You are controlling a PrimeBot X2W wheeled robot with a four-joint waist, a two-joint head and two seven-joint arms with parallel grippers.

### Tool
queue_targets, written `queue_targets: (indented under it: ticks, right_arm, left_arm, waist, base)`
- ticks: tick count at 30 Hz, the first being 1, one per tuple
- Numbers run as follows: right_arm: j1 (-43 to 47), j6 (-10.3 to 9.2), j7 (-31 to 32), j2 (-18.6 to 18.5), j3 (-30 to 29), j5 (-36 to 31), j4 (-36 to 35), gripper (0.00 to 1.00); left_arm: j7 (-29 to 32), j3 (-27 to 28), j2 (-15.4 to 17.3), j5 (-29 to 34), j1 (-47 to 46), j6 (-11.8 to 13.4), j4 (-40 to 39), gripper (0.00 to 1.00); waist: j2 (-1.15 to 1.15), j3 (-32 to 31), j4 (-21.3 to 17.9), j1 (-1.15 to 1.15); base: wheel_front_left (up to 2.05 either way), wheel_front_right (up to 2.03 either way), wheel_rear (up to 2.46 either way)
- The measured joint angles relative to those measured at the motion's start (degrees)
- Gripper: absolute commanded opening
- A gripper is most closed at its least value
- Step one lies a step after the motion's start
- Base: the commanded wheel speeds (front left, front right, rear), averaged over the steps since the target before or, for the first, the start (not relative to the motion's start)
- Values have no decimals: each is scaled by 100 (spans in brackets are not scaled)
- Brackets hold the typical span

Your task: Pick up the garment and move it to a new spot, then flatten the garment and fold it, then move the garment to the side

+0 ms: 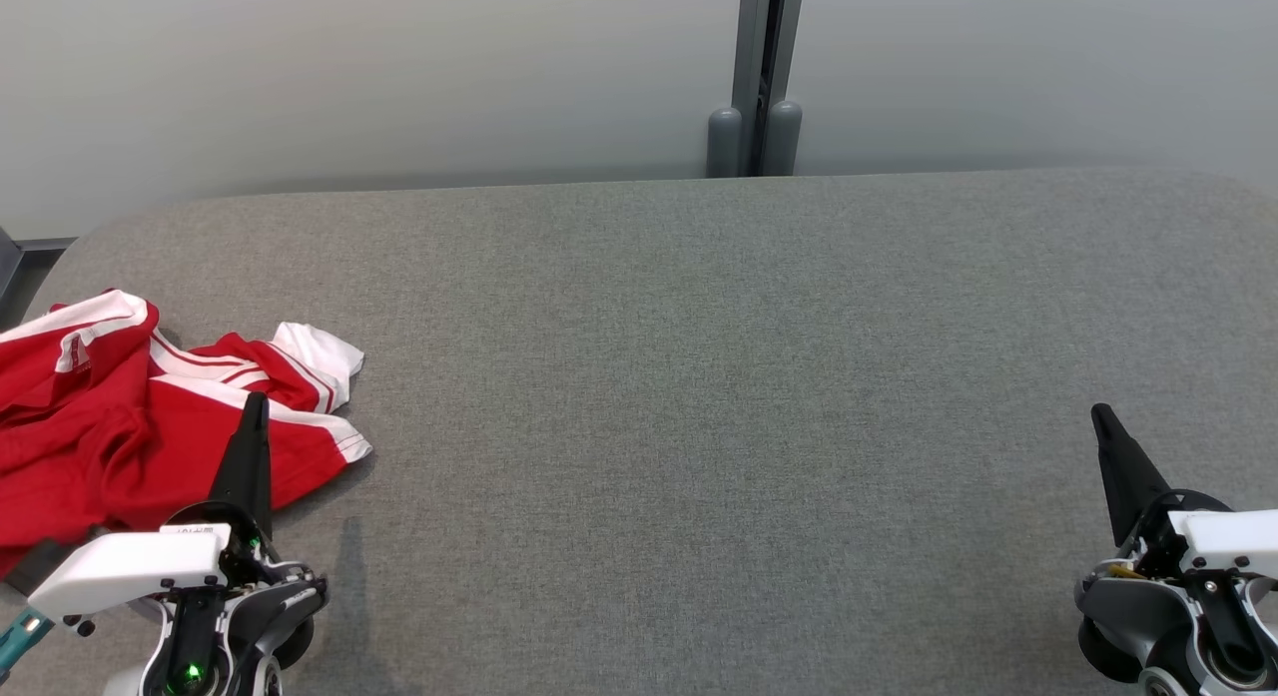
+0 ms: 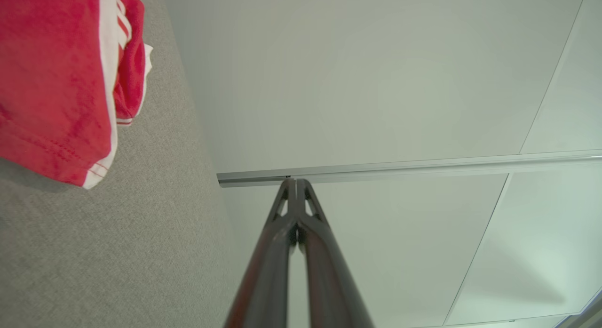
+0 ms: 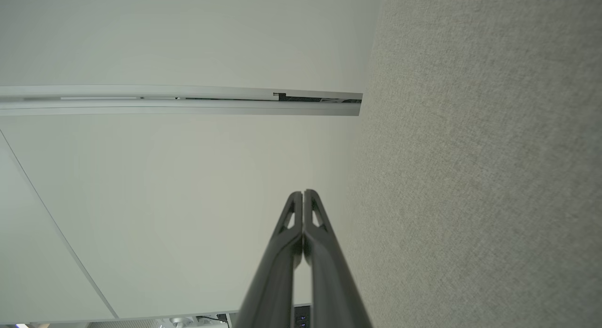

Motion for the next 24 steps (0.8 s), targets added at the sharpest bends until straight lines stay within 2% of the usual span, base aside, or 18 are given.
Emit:
queue_targets:
  ticks: [8,9,17,24]
  right_arm:
    - [0,1,0,0,0,0,0,0]
    - [12,0,0,8,7,-3,14,100]
    - [259,-8,0,289,44,-191,147,100]
    - [342,-8,0,455,-119,-831,97,100]
  left_arm:
    - [0,0,0,-1,0,0,0,0]
    - [-1,-3,-1,0,12,-2,15,100]
    - [-137,-175,-67,19,263,-11,234,100]
    - [-338,-375,-64,219,274,-48,301,100]
  waist:
    - [0,0,0,0]
    - [0,0,0,0]
    - [6,-4,2,0]
    - [4,3,7,0]
  base:
    - [0,0,0]
    - [0,0,0]
    - [0,0,0]
    - [0,0,0]
